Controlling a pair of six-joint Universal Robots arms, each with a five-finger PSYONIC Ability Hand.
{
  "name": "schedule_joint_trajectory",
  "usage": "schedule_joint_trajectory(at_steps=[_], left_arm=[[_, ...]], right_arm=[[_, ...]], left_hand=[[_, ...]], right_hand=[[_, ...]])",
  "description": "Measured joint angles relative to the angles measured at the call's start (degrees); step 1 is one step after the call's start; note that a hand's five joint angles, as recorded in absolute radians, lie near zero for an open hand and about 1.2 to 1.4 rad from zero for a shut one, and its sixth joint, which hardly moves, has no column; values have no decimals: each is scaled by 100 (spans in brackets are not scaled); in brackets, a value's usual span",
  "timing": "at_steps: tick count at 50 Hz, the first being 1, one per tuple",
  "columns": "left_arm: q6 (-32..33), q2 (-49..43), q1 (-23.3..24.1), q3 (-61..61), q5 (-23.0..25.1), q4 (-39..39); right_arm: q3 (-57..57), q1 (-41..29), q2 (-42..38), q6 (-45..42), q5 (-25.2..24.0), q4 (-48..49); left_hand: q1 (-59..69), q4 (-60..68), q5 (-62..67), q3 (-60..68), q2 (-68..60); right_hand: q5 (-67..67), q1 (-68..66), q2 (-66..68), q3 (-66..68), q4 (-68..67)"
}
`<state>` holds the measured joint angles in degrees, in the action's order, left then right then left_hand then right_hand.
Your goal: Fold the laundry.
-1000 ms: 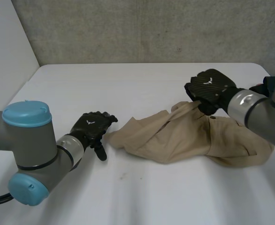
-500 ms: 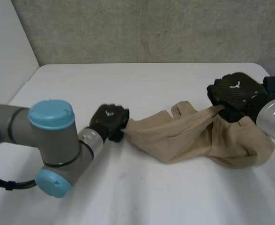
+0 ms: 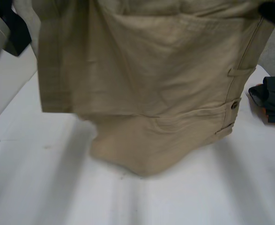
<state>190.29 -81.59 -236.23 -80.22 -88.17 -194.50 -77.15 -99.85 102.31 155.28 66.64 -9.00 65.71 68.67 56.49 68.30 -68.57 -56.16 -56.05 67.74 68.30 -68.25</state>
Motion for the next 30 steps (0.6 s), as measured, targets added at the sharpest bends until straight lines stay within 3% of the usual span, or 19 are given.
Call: schedule_joint_trajectory(at_steps=[9, 13, 21, 24, 25, 26, 27, 28, 30], left_arm=[[39, -344, 67, 613, -172, 325], [65, -867, 27, 922, -240, 330], [406, -3031, -104, 2159, -268, 309], [460, -3246, -123, 2291, -271, 310], [696, -4085, -207, 2878, -284, 307], [797, -4440, -247, 3166, -296, 308], [797, -4440, -247, 3166, -296, 308], [947, -5018, -322, 3681, -320, 302], [1065, -5592, -398, 4262, -334, 269]], right_arm=[[242, -38, 3, 273, 2, 7], [482, -140, -710, 304, 57, 35], [1311, -654, -2611, 267, 655, 368], [1388, -698, -2793, 258, 747, 461], [1515, -766, -3111, 244, 918, 684], [1697, -856, -3637, 209, 1190, 1233], [1697, -856, -3637, 209, 1190, 1233], [1751, -881, -3824, 192, 1285, 1488], [1893, -980, -4523, 76, 1545, 2682]], left_hand=[[0, 0, 0, 1, -1], [0, 1, 0, 1, -1], [0, 22, 0, 3, -3], [0, 22, 0, 4, -3], [0, 23, 0, 4, -6], [0, 23, 0, 4, -6], [0, 23, 0, 4, -6], [0, 23, 0, 4, -7], [-199, -245, -167, -246, 318]], right_hand=[[0, 0, 0, 1, 0], [0, -12, 0, 0, -2], [0, -27, 0, 0, -24], [0, -27, 0, 0, -24], [0, -27, 0, 0, -25], [0, -27, 0, 0, -25], [0, -27, 0, 0, -25], [0, -27, 0, 0, -25], [0, -24, -5, 0, -25]])
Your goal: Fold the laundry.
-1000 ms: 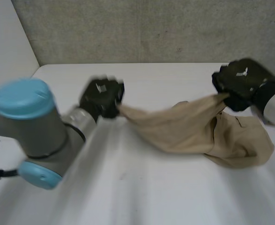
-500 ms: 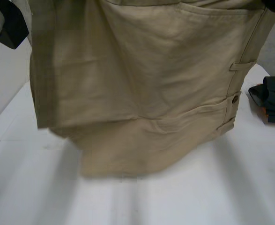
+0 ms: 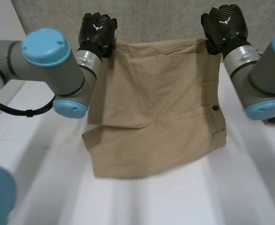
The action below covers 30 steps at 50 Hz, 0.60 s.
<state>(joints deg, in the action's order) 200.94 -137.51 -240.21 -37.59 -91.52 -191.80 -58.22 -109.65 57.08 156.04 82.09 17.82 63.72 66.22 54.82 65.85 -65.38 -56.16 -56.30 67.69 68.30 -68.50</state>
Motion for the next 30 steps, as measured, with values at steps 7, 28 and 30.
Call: schedule_joint_trajectory(at_steps=[7, 28, 30], left_arm=[[41, -544, -70, 626, -10, -280], [-192, 2982, 385, -4555, 4, -235], [-201, 3448, 586, -5334, 16, -94]], right_arm=[[111, -111, -609, -192, 92, 1011], [-1999, 343, 1173, -612, 7, -1795], [-2344, 546, 1322, -834, -162, -2246]], left_hand=[[-5269, -5183, -4987, -5077, 5069], [-4342, -4692, -4544, -4678, 4606], [-3670, -4028, -3875, -4006, 3945]], right_hand=[[3318, 3367, -3633, -3619, 3605], [5249, 4453, -5485, -5600, 5486], [5219, 4420, -5454, -5558, 5457]])
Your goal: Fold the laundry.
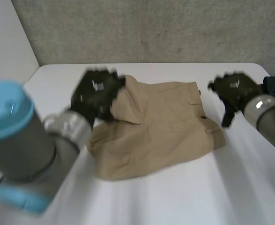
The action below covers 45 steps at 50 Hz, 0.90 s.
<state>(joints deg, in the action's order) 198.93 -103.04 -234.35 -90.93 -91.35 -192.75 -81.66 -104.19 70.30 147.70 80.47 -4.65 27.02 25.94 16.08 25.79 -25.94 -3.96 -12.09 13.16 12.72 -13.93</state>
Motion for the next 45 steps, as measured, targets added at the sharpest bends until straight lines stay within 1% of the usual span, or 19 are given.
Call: schedule_joint_trajectory(at_steps=[2, 3, 4, 5, 6, 7, 9, 12, 14, 15, 16, 19, 20, 21, 24, 26, 28, 39, 45], left_arm=[[-16, 277, 162, -511, 4, 131], [-16, 277, 162, -511, 4, 131], [-68, 493, 331, -995, 7, 304], [-82, 520, 357, -1069, 7, 337], [-112, 560, 401, -1189, 7, 393], [-218, 618, 490, -1443, 8, 540], [-439, 587, 553, -1676, 12, 737], [-776, 409, 577, -1821, 24, 936], [-842, 358, 576, -1833, 28, 966], [-1030, 175, 559, -1841, 34, 1040], [-1134, 35, 530, -1821, 35, 1073], [-1210, -106, 466, -1772, 32, 1089], [-1247, -237, 341, -1684, 26, 1081], [-1247, -237, 341, -1684, 26, 1081], [-1245, -506, 91, -1454, 12, 1048], [-1243, -537, 71, -1428, 11, 1045], [-1220, -785, -49, -1192, -3, 1015], [-1163, -1308, -109, -594, -31, 686], [-1018, -1549, -111, -353, -36, 392]], right_arm=[[-235, 142, 81, -188, -179, -300], [-235, 142, 81, -188, -179, -300], [-533, 351, 169, -446, -482, -670], [-581, 386, 179, -483, -537, -722], [-660, 447, 193, -544, -632, -808], [-820, 576, 220, -658, -850, -959], [-1045, 744, 232, -764, -1195, -1082], [-1244, 867, 215, -810, -1537, -1072], [-1276, 884, 206, -812, -1596, -1051], [-1306, 898, 194, -813, -1651, -1023], [-1402, 931, 103, -802, -1845, -817], [-1410, 931, 82, -800, -1860, -777], [-1443, 910, -166, -776, -1931, -296], [-1443, 910, -166, -776, -1931, -296], [-1403, 880, -477, -762, -1925, 243], [-1396, 878, -506, -761, -1924, 286], [-1299, 864, -748, -754, -1909, 573], [-889, 737, -1229, -689, -1869, 833], [-628, 622, -1430, -436, -1868, 830]], left_hand=[[198, 229, 226, 226, -217], [198, 229, 226, 226, -217], [487, 564, 542, 558, -546], [487, 564, 542, 558, -546], [711, 766, 738, 756, -743], [936, 989, 954, 980, -986], [1017, 1100, 1061, 1094, -1088], [963, 1063, 1028, 1067, -1053], [963, 1063, 1028, 1067, -1053], [779, 863, 820, 895, -865], [467, 572, 526, 610, -599], [161, 292, 247, 352, -329], [-553, -459, -498, -357, 417], [-553, -459, -498, -357, 417], [-661, -623, -690, -548, 590], [-661, -623, -690, -548, 590], [-661, -629, -689, -548, 606], [-661, -630, -689, -548, 606], [-637, -601, -629, -532, 576]], right_hand=[[-171, -111, 204, 234, -122], [-171, -111, 204, 234, -122], [-801, -728, 924, 1002, -836], [-801, -728, 924, 1002, -836], [-1135, -1061, 1275, 1349, -1222], [-1431, -1326, 1641, 1692, -1555], [-1679, -1540, 1905, 1953, -1819], [-1781, -1615, 2000, 2058, -1913], [-1781, -1615, 2000, 2058, -1913], [-1783, -1615, 2000, 2058, -1913], [-1783, -1615, 1996, 2057, -1913], [-1773, -1593, 1975, 2028, -1891], [-1533, -1425, 1715, 1718, -1638], [-1533, -1425, 1715, 1718, -1638], [-1398, -1317, 1576, 1539, -1426], [-1398, -1317, 1576, 1539, -1426], [-1376, -1309, 1576, 1539, -1426], [-1356, -1302, 1576, 1539, -1426], [-1363, -1302, 1576, 1540, -1427]])
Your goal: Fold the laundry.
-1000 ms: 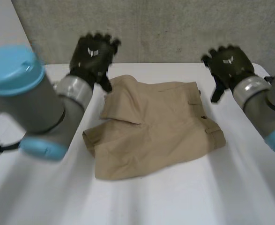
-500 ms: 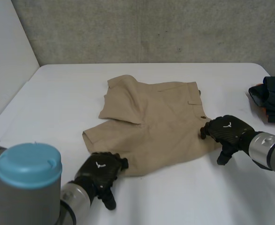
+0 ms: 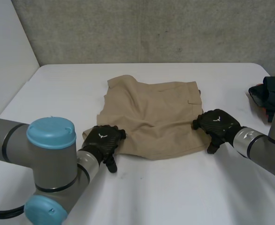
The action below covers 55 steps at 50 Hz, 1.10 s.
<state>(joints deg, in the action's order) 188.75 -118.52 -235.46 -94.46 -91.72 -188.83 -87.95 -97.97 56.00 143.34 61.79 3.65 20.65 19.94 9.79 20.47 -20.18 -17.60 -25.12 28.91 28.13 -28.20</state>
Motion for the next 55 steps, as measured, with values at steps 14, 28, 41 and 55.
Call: schedule_joint_trajectory(at_steps=[14, 28, 41, 55], left_arm=[[881, -557, -10, 411, -378, -576], [1252, -680, -27, 489, -490, -1064], [1372, 349, 8, -7, -483, -418], [1904, 2492, 414, -1071, -286, 2577]], right_arm=[[386, -203, -382, 97, 114, 38], [464, -236, -370, 72, 483, 320], [74, -204, 460, -291, 609, -548], [-795, -111, 2174, -1930, 596, -3838]], left_hand=[[1733, 1687, 1683, 1624, -1643], [4441, 4870, 4696, 4756, -4824], [4441, 4872, 4696, 4757, -4830], [4441, 4873, 4779, 4764, -4837]], right_hand=[[-597, -488, 548, 675, -644], [-3812, -3009, 3828, 3946, -3996], [-3844, -3009, 3828, 3946, -3998], [-3845, -3009, 3828, 3946, -3999]])
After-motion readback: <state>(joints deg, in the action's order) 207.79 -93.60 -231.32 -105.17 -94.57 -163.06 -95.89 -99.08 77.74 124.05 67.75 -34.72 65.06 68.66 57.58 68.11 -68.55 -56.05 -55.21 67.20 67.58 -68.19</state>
